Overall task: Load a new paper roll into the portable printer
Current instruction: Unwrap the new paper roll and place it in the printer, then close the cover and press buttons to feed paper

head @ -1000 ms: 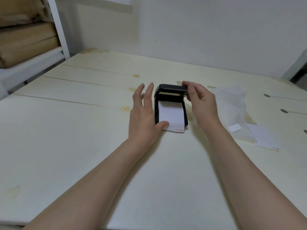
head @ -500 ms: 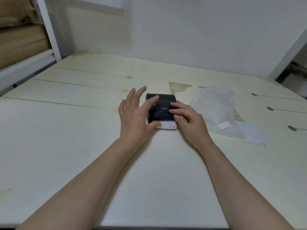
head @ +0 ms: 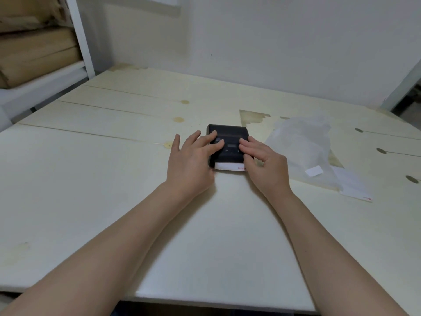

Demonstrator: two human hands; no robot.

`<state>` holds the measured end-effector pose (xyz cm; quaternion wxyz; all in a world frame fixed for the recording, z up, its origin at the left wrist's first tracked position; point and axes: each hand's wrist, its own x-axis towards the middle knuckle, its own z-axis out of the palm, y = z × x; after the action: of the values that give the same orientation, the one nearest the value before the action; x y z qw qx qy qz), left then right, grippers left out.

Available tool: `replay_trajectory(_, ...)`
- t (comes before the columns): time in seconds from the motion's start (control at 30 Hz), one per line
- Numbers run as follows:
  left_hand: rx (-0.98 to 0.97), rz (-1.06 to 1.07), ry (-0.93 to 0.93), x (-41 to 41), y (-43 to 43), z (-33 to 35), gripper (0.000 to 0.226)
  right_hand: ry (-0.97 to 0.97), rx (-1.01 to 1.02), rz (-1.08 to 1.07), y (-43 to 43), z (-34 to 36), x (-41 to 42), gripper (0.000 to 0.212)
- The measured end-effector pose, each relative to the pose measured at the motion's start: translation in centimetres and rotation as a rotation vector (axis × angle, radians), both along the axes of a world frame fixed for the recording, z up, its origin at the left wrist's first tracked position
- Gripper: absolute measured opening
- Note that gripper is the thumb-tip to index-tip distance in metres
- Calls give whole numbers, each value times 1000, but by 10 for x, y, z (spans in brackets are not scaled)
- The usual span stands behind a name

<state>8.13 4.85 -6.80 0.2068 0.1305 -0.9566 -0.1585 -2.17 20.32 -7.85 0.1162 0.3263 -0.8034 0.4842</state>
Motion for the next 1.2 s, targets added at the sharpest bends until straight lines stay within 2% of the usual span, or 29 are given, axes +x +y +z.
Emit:
replay_trajectory(0.07, 20, 10, 5, 0, 3, 0, 69, -9, -17, -31, -3, 1, 5, 30)
replay_trajectory(0.13, 142, 28, 72, -2, 7, -1, 63, -14, -33, -61, -4, 3, 9, 30)
replay_trajectory(0.23, 321, 79, 259, -4, 10, 0, 37, -56, -77, -127, -3, 10, 14, 30)
replay_trajectory(0.3, 427, 150, 230, -4, 12, 9, 23, -77, -117, -190, -4, 15, 11, 29)
replay_trajectory(0.37, 459, 230, 113, -8, 10, 16, 28, -127, -79, -242, -8, 20, 2, 25)
replay_trajectory(0.5, 571, 295, 6, -20, 3, 12, 47, -274, -32, -291, -18, 19, -11, 29)
replay_trajectory(0.6, 483, 273, -101, -24, -1, 7, 54, -368, 21, -183, -26, 15, -15, 37)
replay_trajectory(0.67, 469, 251, -74, -25, -4, 6, 51, -416, 44, -96, -26, 16, -18, 46)
replay_trajectory(0.73, 511, 224, -19, -25, -7, 5, 48, -468, -28, -42, -25, 18, -21, 46)
replay_trajectory(0.9, 672, 93, 30, -21, -13, 5, 55, -511, -171, -79, -21, 21, -25, 49)
replay_trajectory(0.97, 691, 26, 29, -20, -15, 4, 60, -552, -227, -67, -19, 24, -22, 43)
replay_trajectory(1.1, 807, -78, 8, -18, -17, 4, 40, -530, -237, -73, -17, 28, -15, 34)
replay_trajectory(1.2, 870, -47, 137, -18, -13, 9, 44, -612, -376, -65, -17, 32, -11, 34)
